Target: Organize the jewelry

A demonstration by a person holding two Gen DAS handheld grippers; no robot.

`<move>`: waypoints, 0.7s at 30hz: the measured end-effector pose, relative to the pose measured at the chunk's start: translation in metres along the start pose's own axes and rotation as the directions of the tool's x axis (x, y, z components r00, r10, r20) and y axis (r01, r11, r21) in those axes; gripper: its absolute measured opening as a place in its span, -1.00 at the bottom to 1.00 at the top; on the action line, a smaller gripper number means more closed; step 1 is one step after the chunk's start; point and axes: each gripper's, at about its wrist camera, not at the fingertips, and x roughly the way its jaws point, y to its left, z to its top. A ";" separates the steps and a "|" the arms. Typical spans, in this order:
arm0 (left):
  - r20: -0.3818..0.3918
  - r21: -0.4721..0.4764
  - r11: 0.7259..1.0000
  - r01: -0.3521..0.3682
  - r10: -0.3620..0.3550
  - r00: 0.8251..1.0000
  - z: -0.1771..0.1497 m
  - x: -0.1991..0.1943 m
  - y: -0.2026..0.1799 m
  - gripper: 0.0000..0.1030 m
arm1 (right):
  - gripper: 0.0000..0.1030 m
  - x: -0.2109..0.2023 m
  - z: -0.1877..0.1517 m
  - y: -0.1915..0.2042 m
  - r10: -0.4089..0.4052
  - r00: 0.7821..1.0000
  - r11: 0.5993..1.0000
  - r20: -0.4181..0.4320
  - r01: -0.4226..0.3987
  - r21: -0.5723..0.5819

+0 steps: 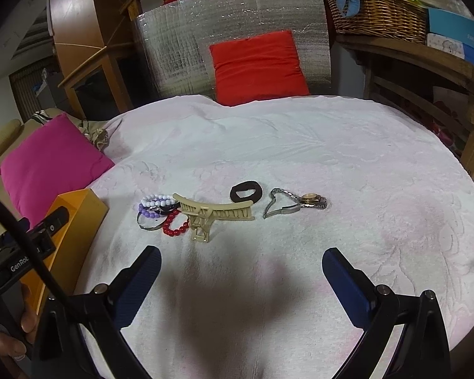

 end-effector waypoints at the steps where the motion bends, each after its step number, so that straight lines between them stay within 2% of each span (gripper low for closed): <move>1: -0.001 -0.001 1.000 0.000 0.000 1.000 0.000 0.000 0.000 1.00 | 1.00 0.000 0.000 0.000 0.000 1.000 1.000 0.000 0.000 0.000; 21: -0.007 -0.002 1.000 -0.002 0.002 1.000 -0.002 0.001 0.001 1.00 | 1.00 -0.001 0.001 0.000 0.007 1.000 1.000 0.003 -0.007 -0.003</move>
